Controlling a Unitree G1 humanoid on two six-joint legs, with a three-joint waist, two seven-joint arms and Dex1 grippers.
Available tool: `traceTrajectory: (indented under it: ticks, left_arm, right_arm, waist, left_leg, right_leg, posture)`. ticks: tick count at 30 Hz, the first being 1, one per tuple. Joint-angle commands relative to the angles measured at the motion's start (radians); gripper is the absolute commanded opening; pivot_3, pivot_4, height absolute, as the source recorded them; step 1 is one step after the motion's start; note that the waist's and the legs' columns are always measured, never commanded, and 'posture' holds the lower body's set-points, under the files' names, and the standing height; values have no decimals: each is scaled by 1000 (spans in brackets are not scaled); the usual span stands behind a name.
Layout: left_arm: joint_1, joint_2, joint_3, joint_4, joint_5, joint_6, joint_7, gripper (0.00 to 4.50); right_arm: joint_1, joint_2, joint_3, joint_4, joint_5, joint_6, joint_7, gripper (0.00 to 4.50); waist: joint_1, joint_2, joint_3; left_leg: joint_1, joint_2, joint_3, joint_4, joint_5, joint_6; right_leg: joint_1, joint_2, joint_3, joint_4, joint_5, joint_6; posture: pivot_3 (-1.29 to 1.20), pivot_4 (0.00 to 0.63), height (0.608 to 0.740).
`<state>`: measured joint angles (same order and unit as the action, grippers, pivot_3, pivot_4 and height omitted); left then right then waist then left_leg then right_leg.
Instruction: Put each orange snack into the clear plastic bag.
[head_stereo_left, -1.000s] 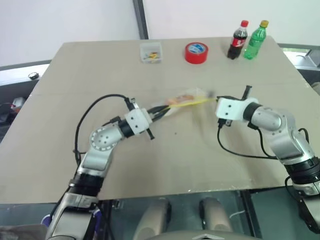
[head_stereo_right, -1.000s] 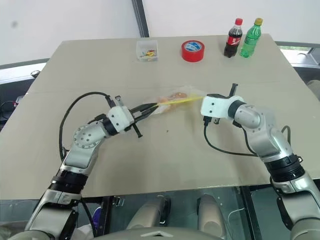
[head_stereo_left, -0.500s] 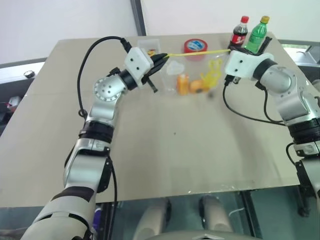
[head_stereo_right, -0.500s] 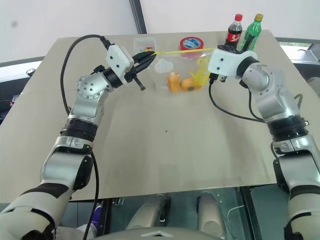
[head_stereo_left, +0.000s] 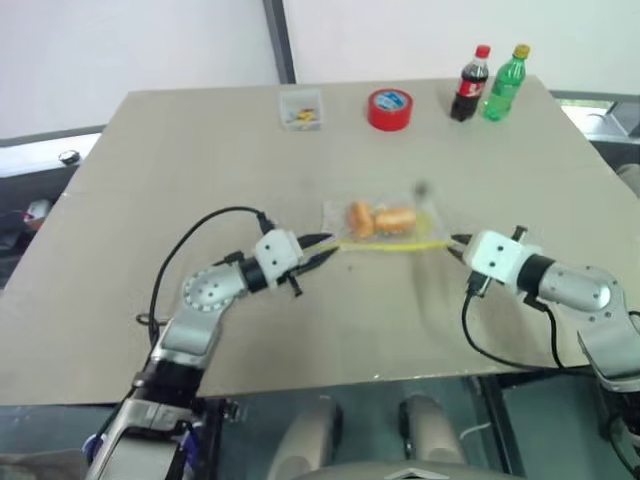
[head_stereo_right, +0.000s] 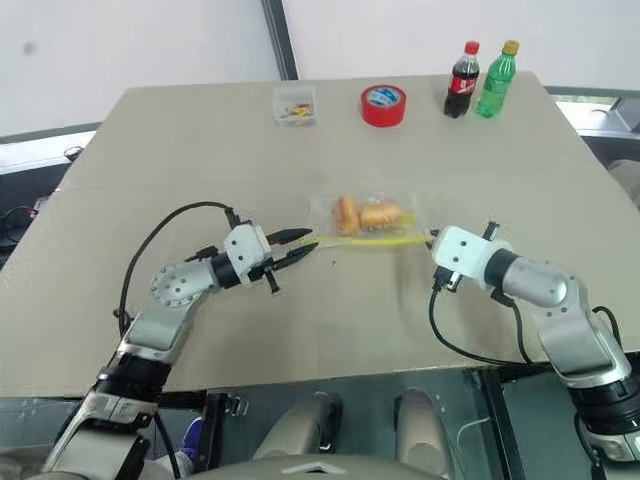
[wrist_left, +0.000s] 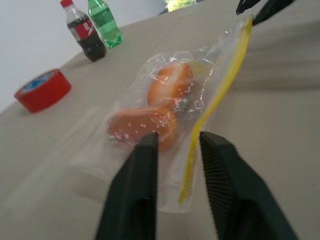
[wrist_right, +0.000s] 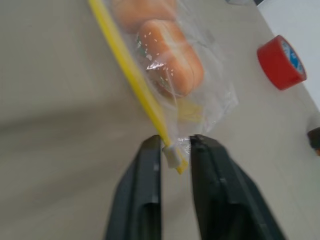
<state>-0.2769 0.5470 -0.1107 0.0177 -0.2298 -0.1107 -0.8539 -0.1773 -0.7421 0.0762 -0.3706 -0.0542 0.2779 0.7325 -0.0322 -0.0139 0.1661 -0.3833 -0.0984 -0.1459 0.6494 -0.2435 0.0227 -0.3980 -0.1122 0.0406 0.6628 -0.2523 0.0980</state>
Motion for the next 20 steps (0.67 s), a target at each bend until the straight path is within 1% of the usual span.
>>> traceTrajectory:
  ticks: [1,5,6,8,12,16,20]
  left_arm:
    - [56,47,90,-133,-169,203,-24,2671]
    - [164,127,212,-224,-332,371,-71,4425]
    - [193,146,243,-239,-358,393,-85,4500]
    - [245,178,316,-258,-389,420,-91,4500]
    - [307,237,420,-276,-432,475,-118,4500]
    - [335,269,459,-289,-429,483,-142,4500]
    - [343,289,464,-301,-451,526,-160,4500]
  right_arm:
    - [29,-18,-104,-42,99,28,44,2295]
    - [88,-42,-205,-42,219,51,108,4125]
    - [105,-50,-232,-45,249,60,125,4418]
    - [147,-64,-307,-52,335,92,171,4418]
    - [222,-92,-419,-61,437,133,221,4418]
    - [265,-106,-473,-61,469,132,234,4418]
    - [289,-117,-481,-61,489,138,243,4418]
  waist:
    - [0,0,0]
    - [-1,0,0]
    - [-1,0,0]
    - [2,0,0]
    - [16,0,0]
    - [24,0,0]
    - [27,0,0]
  left_leg:
    - [1,0,0,0,0,0]
    - [1,0,0,0,-1,1]
    - [0,1,0,0,-1,1]
    - [0,1,0,-2,-1,1]
    - [0,1,0,-3,-2,1]
    - [0,2,1,-3,-2,2]
    - [0,1,1,-3,-2,2]
  right_leg:
    - [1,0,0,-1,0,0]
    - [1,0,1,-2,0,0]
    - [0,0,1,-2,0,0]
    - [0,0,1,-3,0,-1]
    - [0,0,0,-5,0,-1]
    - [1,0,0,-6,0,-1]
    - [1,-1,0,-6,0,-1]
  posture:
    - [0,150,740]
    - [0,150,740]
    - [0,150,740]
    - [0,150,740]
    - [0,150,740]
    - [0,150,740]
    - [0,150,740]
